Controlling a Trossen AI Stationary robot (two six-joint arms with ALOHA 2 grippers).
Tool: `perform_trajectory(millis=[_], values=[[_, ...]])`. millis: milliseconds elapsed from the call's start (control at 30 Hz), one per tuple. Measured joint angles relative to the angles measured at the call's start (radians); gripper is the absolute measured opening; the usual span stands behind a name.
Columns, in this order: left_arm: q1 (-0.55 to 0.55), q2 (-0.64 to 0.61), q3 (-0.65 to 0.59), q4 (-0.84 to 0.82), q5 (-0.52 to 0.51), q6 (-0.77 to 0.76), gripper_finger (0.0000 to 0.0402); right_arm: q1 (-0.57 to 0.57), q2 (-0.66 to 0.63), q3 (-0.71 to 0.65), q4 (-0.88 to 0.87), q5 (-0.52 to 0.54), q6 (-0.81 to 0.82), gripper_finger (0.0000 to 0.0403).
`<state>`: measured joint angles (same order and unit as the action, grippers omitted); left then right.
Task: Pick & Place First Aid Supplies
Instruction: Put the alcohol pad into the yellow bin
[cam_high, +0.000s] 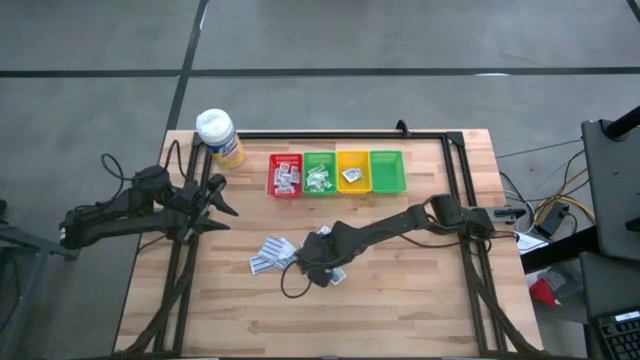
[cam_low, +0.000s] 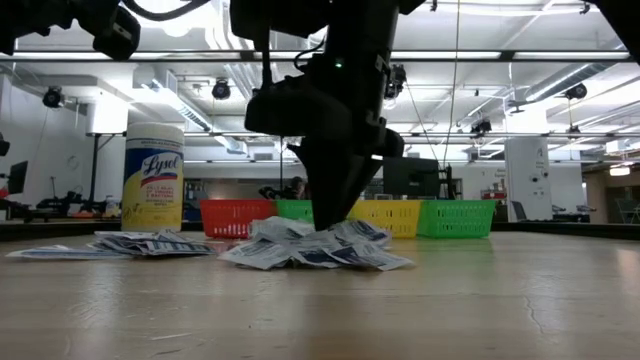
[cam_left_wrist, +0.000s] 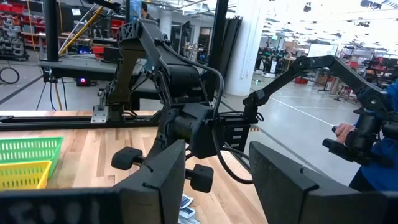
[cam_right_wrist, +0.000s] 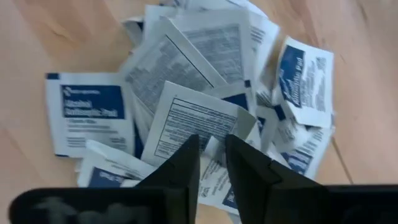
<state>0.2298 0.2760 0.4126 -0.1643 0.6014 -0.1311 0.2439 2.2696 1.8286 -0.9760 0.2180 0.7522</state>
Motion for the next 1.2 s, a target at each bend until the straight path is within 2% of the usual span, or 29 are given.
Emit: perform_trajectory(millis=[433, 700, 1200], values=[[0.000, 0.000, 0.000, 0.000, 0.000, 0.000, 0.0175, 0.000, 0.000, 0.000, -0.045, 0.020, -0.026, 0.0010], [0.000, 0.000, 0.000, 0.000, 0.000, 0.000, 0.0175, 0.000, 0.000, 0.000, -0.150, 0.020, -0.026, 0.0008], [0.000, 0.000, 0.000, 0.000, 0.000, 0.000, 0.0175, -0.010, -0.028, 0.000, -0.153, -0.014, -0.027, 0.0008]])
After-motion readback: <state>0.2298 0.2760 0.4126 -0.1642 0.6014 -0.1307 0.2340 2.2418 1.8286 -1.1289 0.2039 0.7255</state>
